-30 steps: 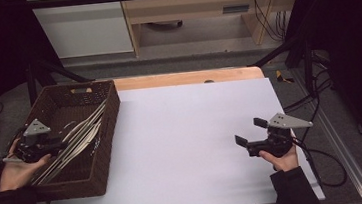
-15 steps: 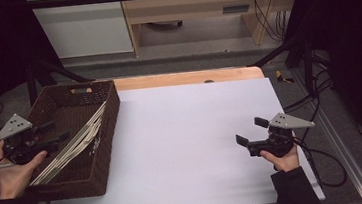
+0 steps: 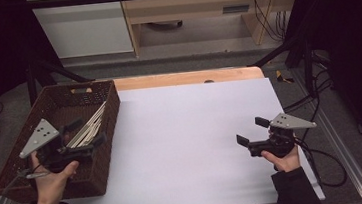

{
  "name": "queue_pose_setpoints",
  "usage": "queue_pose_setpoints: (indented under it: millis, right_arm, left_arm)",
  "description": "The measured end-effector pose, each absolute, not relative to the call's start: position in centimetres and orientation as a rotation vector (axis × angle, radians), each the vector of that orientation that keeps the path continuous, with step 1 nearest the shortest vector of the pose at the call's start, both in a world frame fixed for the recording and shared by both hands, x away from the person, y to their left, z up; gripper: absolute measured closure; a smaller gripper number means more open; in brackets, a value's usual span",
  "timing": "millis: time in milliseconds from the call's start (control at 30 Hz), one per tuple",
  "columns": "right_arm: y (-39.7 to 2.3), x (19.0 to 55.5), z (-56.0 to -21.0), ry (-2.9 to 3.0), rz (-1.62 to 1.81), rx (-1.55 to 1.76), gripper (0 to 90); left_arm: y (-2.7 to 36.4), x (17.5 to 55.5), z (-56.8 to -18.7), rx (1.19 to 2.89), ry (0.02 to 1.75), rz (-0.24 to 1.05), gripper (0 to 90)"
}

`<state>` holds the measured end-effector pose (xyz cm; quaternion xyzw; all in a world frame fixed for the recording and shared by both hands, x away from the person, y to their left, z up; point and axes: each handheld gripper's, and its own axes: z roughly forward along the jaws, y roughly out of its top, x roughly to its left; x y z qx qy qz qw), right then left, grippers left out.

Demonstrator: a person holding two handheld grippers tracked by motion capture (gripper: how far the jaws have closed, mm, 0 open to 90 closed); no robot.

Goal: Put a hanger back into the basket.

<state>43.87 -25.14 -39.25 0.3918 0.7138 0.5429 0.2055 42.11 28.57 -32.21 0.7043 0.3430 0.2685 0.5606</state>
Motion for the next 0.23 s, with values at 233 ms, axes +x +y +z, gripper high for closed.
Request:
queue_pose_setpoints:
  millis: [233]
  right_arm:
    - [-25.6, 43.7, -39.1, 1.975, 1.528, 1.090, 2.7]
  left_arm:
    - [26.6, 42.6, -34.3, 1.691, 0.840, 0.585, 7.1]
